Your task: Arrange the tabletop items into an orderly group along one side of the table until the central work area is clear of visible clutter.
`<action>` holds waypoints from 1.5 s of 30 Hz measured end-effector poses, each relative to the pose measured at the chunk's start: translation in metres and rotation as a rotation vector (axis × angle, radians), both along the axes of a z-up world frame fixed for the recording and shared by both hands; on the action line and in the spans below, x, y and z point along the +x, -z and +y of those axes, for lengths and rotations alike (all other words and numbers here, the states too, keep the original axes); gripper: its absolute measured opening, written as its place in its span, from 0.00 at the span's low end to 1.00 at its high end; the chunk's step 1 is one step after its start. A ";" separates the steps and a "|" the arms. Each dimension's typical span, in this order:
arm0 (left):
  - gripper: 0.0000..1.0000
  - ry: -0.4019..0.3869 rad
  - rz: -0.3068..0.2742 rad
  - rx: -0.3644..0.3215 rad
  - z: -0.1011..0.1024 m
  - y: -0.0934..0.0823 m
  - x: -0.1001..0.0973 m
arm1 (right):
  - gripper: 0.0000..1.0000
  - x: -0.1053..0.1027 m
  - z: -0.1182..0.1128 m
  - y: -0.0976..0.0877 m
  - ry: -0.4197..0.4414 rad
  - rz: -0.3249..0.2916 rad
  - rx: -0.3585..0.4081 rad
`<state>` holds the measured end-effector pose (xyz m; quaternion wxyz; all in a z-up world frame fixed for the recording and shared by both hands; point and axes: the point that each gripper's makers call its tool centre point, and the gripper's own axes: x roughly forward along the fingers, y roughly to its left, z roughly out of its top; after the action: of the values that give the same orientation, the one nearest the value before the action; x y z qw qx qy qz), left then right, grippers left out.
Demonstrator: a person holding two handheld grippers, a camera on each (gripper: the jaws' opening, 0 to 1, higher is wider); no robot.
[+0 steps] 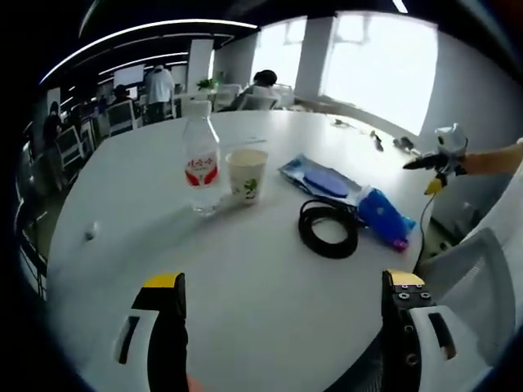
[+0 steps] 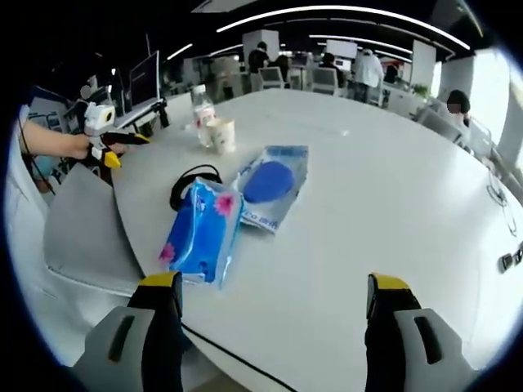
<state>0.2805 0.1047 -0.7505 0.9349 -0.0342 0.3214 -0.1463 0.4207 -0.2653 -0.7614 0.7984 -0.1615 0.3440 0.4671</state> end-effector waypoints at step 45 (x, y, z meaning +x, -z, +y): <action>0.96 0.080 -0.087 -0.028 -0.032 -0.020 0.035 | 0.88 -0.031 0.004 0.022 0.154 0.105 0.087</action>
<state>0.3150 0.0727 -0.7310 0.9409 -0.0278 0.2796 -0.1891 0.3895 -0.2611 -0.7837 0.8190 -0.0750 0.3762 0.4267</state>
